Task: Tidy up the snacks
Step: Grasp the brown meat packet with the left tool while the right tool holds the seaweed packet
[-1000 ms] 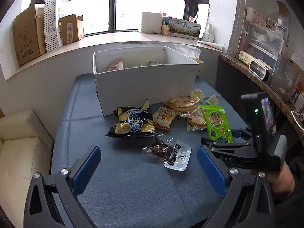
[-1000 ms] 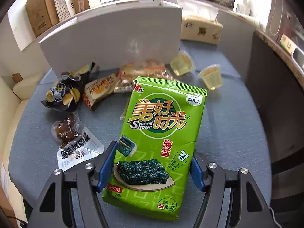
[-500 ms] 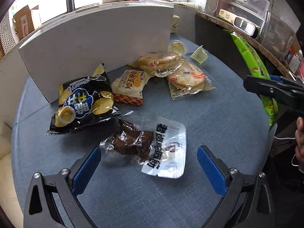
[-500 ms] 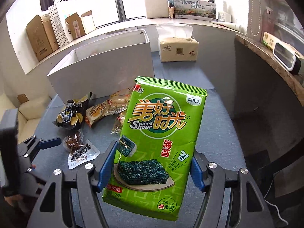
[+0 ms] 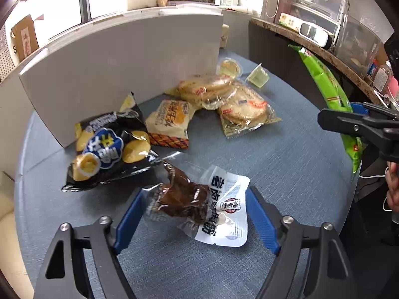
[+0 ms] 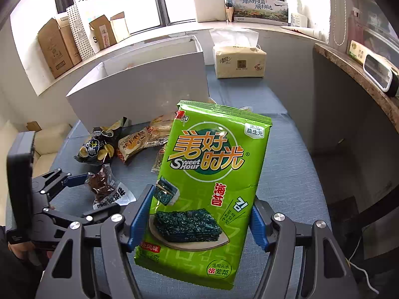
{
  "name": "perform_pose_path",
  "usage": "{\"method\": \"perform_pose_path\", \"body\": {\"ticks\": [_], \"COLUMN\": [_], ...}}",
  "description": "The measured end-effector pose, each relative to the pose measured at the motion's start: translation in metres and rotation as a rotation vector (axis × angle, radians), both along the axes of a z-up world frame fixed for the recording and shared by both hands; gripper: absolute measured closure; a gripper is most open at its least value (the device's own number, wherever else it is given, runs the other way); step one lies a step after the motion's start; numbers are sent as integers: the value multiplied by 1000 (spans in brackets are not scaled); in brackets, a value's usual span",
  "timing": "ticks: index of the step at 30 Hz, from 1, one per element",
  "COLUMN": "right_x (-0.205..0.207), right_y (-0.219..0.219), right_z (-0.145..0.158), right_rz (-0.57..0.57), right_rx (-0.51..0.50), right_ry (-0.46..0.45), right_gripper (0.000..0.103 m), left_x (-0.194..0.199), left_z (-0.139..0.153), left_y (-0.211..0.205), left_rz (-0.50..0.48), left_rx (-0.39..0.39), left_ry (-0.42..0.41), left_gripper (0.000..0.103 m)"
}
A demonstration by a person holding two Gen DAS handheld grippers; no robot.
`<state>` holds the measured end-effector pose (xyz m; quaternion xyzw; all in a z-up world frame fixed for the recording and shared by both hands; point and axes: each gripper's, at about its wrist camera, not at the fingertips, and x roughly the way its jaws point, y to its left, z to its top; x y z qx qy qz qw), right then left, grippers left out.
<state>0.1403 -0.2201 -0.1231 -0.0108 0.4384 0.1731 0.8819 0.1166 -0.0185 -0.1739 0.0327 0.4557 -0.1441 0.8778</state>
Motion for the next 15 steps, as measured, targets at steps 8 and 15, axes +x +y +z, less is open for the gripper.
{"method": "perform_pose_path", "body": {"ticks": [8,15], "right_x": [-1,-2], "right_y": [3,3], "right_z": [-1,1], "right_rz": [14,21], "right_rx": [2,6], "right_ry": [4,2], "right_gripper": [30,30], "left_x": [-7,-15], "left_z": [10,20], "left_y": [12,17], "left_rz": [14,25], "left_rx": [-23,-59], "left_ry": [-11,-44], "left_gripper": [21,30]}}
